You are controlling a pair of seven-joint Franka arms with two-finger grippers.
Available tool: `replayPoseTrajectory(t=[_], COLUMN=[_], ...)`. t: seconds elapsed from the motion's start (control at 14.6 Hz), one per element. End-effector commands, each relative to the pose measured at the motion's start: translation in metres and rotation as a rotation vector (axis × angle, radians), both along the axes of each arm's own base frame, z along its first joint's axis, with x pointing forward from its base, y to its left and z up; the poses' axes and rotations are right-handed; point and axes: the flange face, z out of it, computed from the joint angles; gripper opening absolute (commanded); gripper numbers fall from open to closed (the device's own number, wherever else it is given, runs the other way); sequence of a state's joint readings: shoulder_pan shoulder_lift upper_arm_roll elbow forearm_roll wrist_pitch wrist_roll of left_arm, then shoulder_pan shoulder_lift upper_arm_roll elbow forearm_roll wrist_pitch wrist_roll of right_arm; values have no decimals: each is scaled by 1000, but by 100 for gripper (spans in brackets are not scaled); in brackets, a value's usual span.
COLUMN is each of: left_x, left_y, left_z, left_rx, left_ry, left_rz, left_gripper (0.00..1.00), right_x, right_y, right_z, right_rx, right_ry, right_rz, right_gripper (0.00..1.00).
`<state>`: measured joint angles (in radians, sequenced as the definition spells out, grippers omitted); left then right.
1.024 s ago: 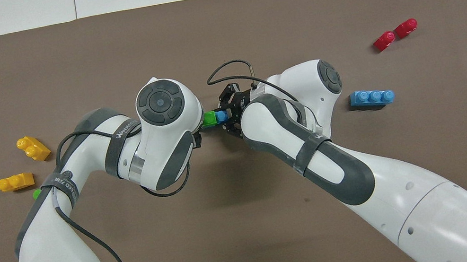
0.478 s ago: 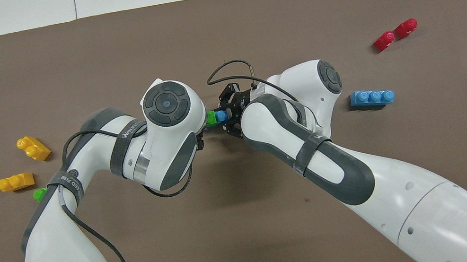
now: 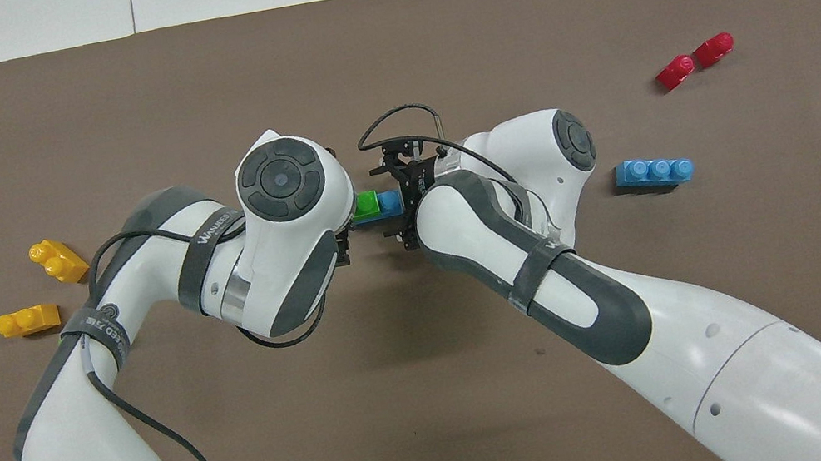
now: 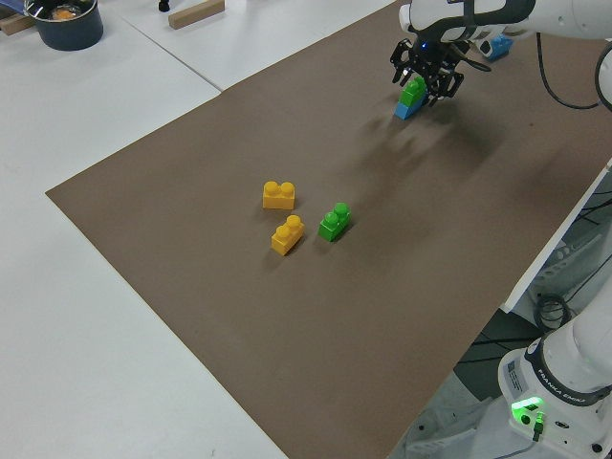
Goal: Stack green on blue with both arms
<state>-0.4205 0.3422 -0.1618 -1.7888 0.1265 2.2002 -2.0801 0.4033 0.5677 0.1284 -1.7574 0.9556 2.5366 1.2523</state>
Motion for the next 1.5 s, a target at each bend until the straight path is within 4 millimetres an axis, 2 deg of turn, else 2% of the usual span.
replayPoseTrajectory(t=[0.0, 0.2, 0.34, 0.68, 0.89, 1.16, 1.3, 1.43], left_x=[-6, -4, 0, 15, 29, 33, 29, 27], left_y=[23, 40, 58, 132, 189, 262, 288, 303], left_z=[33, 58, 76, 110, 126, 143, 151, 159], left_rx=[32, 34, 37, 45, 22, 29, 43, 57], left_ry=[12, 5, -8, 18, 4, 20, 40, 36], left_rz=[-28, -35, -73, -220, -296, -612, -793, -929], left_gripper=[100, 100, 100, 100, 100, 100, 100, 100], right_x=[6, 19, 30, 44, 49, 44, 41, 39], right_y=[-8, -34, -62, -124, -174, -230, -253, -276], right_z=[10, 25, 37, 79, 105, 142, 156, 167], right_rx=[28, 51, 70, 75, 44, -51, -68, -88], right_ry=[-2, 14, 28, 37, 34, 10, -5, -16], right_rz=[-6, -9, -24, -2, 13, 88, 141, 188], right_gripper=[100, 100, 100, 100, 100, 100, 100, 100])
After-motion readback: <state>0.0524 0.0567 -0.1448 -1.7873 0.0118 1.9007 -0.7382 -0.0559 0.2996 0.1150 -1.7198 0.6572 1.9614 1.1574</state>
